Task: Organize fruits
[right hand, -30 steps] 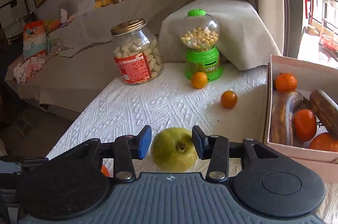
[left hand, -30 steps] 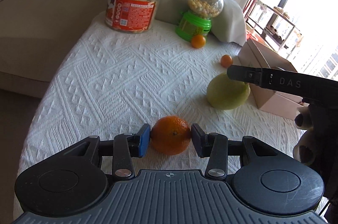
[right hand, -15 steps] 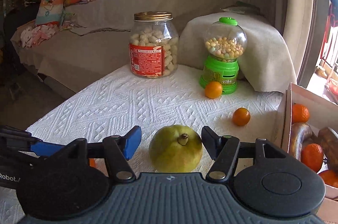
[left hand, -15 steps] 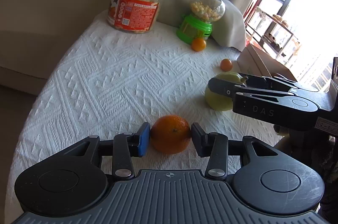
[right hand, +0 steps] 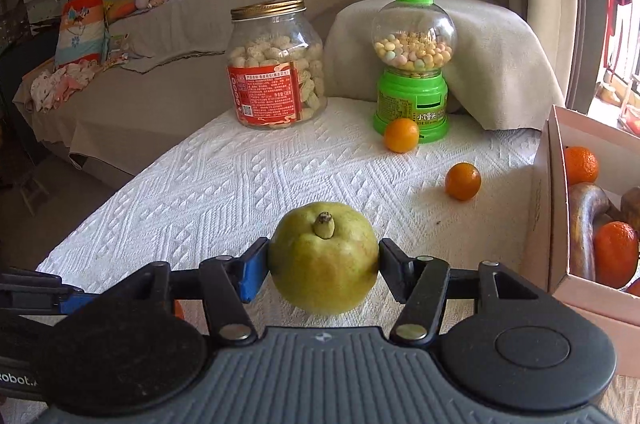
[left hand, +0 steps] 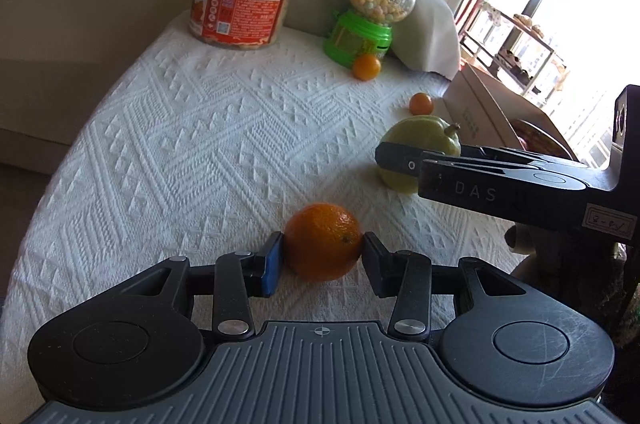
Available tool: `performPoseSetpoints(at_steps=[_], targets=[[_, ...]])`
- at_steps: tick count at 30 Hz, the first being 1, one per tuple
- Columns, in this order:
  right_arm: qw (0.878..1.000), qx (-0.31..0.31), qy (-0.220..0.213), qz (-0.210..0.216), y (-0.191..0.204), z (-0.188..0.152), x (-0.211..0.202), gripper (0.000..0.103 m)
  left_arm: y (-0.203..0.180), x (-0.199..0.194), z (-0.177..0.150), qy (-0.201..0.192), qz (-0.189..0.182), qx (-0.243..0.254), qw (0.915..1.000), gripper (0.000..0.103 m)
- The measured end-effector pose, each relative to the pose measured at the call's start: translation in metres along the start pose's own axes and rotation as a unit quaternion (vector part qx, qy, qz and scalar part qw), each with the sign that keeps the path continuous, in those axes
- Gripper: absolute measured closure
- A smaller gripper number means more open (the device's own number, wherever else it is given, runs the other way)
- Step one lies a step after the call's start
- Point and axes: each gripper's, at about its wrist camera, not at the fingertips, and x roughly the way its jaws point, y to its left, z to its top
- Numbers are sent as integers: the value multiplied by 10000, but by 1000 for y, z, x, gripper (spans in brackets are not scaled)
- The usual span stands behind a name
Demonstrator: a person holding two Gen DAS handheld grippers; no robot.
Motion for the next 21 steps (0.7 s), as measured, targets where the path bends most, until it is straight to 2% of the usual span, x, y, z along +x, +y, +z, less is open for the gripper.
performPoseSetpoints(at_steps=[3,5,8,10,12,15,16,18,21], targets=[[9996,264,67,30,-8,-3,-14,45,-10,-5,-1,-151,142,238,9995,57],[9991,393,44,161,-18,-4,-35,45,-20,-14,7,-297,14,374,9989,57],[9977,467,-336,354,-39,2,-93,45,-51,-38,43,-758,-507,716,9933,57],[9969,345,-684,191,-55,12,-135,45,-85,-52,81,-1088,-984,971,9844,57],[9944,226,-1012,-182,-76,29,-177,45,-115,-54,118,-1186,-1515,1040,9758,56],[9896,403,-1189,-706,-116,56,-221,45,-161,-28,166,-878,-2069,1011,9692,56],[9869,546,-1229,-887,-134,64,-234,45,-174,-14,177,-747,-2145,987,9689,56],[9814,697,-1297,-1232,-163,72,-249,45,-199,28,192,-230,-2102,879,9734,56],[9726,858,-1295,-1729,-197,73,-256,45,-218,95,186,620,-1810,644,9794,56]])
